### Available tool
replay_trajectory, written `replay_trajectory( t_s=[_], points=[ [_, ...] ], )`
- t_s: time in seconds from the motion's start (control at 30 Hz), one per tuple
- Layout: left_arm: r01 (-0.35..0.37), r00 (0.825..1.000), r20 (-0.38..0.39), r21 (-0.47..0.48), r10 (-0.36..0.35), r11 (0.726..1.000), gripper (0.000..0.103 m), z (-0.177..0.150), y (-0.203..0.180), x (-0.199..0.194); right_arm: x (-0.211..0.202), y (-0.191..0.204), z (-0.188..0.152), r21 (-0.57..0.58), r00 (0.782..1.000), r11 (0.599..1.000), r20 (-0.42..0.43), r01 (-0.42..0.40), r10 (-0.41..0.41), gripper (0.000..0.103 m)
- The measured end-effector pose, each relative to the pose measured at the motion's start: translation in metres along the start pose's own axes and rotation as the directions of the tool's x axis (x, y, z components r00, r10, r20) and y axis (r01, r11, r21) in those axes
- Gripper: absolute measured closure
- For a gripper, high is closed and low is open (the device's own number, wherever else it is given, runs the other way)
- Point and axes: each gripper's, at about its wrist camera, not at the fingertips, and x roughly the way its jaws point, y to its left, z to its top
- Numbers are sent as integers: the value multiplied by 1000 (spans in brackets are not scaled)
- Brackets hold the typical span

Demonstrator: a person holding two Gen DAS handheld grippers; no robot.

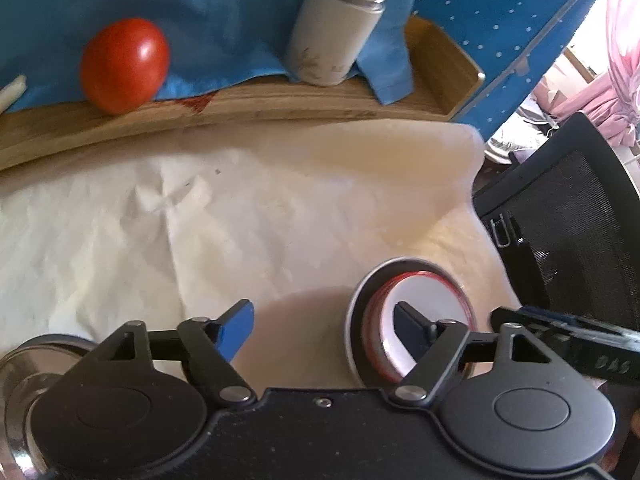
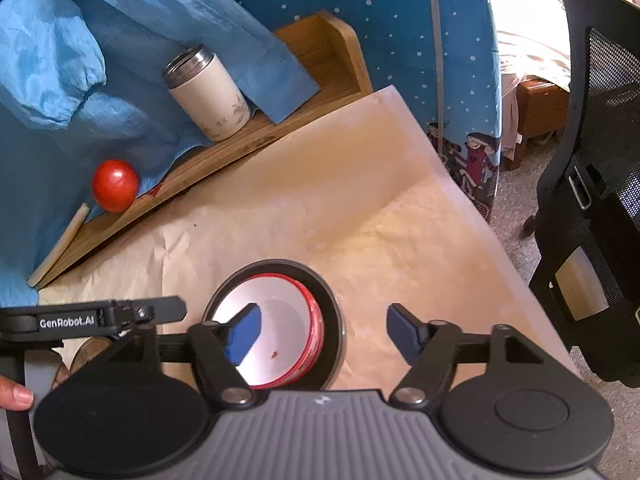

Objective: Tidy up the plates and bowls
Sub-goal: 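Move both grippers to the rim of the steel bowl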

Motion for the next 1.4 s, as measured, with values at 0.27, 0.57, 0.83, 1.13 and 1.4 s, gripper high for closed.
replay_trajectory(
  t_s=[0.27,0.57,0.83,1.13,1.4],
  points=[
    [-7,1000,-14,-10,7,1000,2,-6,12,3,-2,-7,-2,6,1000,1000,3,21,-21,5],
    [-28,999,-40,24,29,999,1,-7,17,10,1,-17,-3,23,998,998,-22,63,-62,0],
    [-81,993,-80,62,86,995,1,-10,24,17,8,-26,-5,32,993,994,-68,102,-99,0],
    [-80,990,-105,96,90,992,1,-11,18,24,18,-30,-8,21,985,992,-127,122,-118,0],
    [-69,989,-121,121,84,990,1,-10,12,35,29,-33,-10,20,977,991,-169,132,-126,0]
  ],
)
